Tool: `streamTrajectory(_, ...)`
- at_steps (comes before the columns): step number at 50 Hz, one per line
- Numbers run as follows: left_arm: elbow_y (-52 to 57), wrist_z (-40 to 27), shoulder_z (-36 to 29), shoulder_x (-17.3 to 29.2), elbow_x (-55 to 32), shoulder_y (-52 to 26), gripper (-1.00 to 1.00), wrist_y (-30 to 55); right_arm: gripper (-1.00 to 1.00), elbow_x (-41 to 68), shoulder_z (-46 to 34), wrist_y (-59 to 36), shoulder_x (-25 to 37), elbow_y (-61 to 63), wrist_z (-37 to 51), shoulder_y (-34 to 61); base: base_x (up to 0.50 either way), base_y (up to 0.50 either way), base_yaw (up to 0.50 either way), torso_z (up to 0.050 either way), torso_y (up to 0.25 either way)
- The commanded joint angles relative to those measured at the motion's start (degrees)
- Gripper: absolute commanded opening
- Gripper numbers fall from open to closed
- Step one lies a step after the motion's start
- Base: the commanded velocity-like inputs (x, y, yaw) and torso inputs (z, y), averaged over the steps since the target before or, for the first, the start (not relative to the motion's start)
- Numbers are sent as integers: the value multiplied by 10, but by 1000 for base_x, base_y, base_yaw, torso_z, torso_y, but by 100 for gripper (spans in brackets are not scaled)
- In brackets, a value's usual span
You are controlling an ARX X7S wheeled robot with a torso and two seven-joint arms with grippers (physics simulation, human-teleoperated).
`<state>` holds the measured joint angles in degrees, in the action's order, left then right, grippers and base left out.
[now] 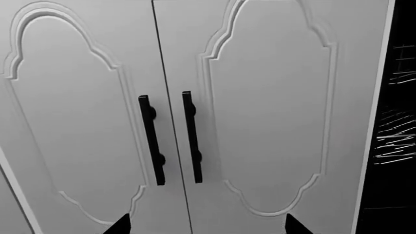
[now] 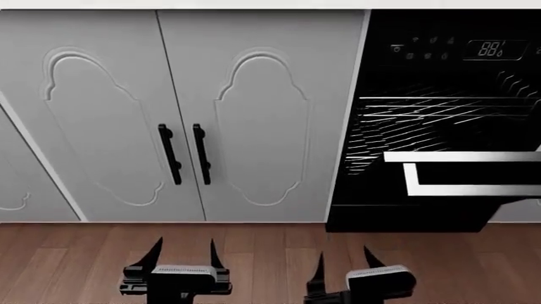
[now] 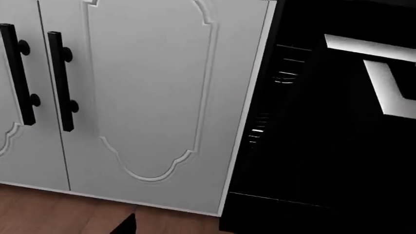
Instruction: Close the dishwasher door
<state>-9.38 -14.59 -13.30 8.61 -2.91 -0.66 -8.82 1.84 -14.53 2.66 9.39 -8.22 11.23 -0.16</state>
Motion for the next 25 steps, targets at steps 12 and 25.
streamTrajectory(12,-6,-9,-9,5,-3,-5,100,-3,100,11,-19,-27,9,-17,-16,4,0,0,0,-50,0)
streamTrajectory(25,-12,-16,-12,7,-5,-8,100,-8,100,15,-20,-20,11,-21,-11,6,0,0,0,-50,0)
